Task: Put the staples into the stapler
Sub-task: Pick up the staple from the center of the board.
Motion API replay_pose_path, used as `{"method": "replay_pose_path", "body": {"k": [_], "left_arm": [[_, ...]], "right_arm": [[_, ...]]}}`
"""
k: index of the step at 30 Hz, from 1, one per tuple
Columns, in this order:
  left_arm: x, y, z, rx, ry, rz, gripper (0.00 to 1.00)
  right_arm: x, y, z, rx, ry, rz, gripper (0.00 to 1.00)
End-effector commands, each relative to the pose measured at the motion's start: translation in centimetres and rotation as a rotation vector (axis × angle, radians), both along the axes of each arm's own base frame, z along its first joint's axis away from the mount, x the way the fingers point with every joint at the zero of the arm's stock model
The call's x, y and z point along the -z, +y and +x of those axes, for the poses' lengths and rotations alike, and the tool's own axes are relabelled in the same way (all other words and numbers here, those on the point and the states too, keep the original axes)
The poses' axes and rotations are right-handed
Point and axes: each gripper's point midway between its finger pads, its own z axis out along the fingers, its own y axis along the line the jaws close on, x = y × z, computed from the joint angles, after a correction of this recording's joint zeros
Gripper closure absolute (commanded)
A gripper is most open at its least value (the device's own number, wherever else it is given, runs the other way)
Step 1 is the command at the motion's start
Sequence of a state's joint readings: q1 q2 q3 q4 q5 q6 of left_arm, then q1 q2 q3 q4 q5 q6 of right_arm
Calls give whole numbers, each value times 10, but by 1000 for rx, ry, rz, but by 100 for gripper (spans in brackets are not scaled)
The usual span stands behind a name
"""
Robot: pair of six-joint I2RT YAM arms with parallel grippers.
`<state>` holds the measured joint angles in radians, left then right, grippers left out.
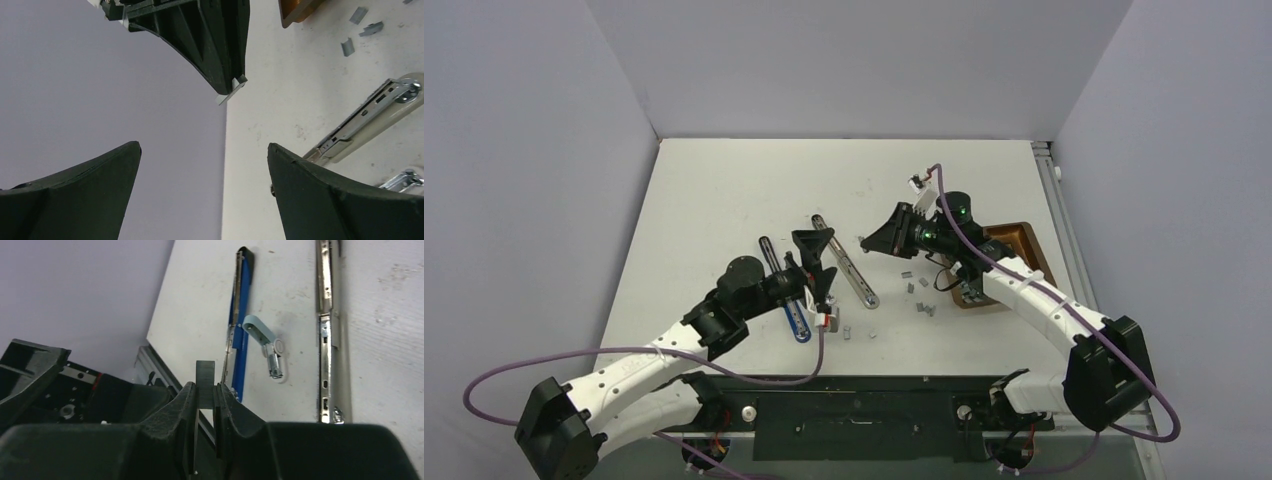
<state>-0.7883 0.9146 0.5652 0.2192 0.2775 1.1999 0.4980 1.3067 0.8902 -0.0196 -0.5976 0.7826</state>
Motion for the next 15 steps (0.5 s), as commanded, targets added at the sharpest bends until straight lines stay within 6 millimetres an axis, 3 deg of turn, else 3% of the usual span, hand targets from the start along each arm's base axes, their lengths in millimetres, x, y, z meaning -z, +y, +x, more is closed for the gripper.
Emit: {"method": "replay_pose_path", "body": {"k": [1,9,10,15], "left_arm": [[-47,-7,2,46,-312,-44,4],[-60,-14,-3,93,-449,-51,0],[-61,-15,-5,105,-463,-47,6],[-61,-16,-8,121,-512,-21,15]], "right_arm": [[-62,18,-16,-155,-74,202,91],[-84,30,-41,-304,-33,394,90],[-83,31,-42,-314,-24,400,90],[-84,33,-49,-353,3,422,90]]}}
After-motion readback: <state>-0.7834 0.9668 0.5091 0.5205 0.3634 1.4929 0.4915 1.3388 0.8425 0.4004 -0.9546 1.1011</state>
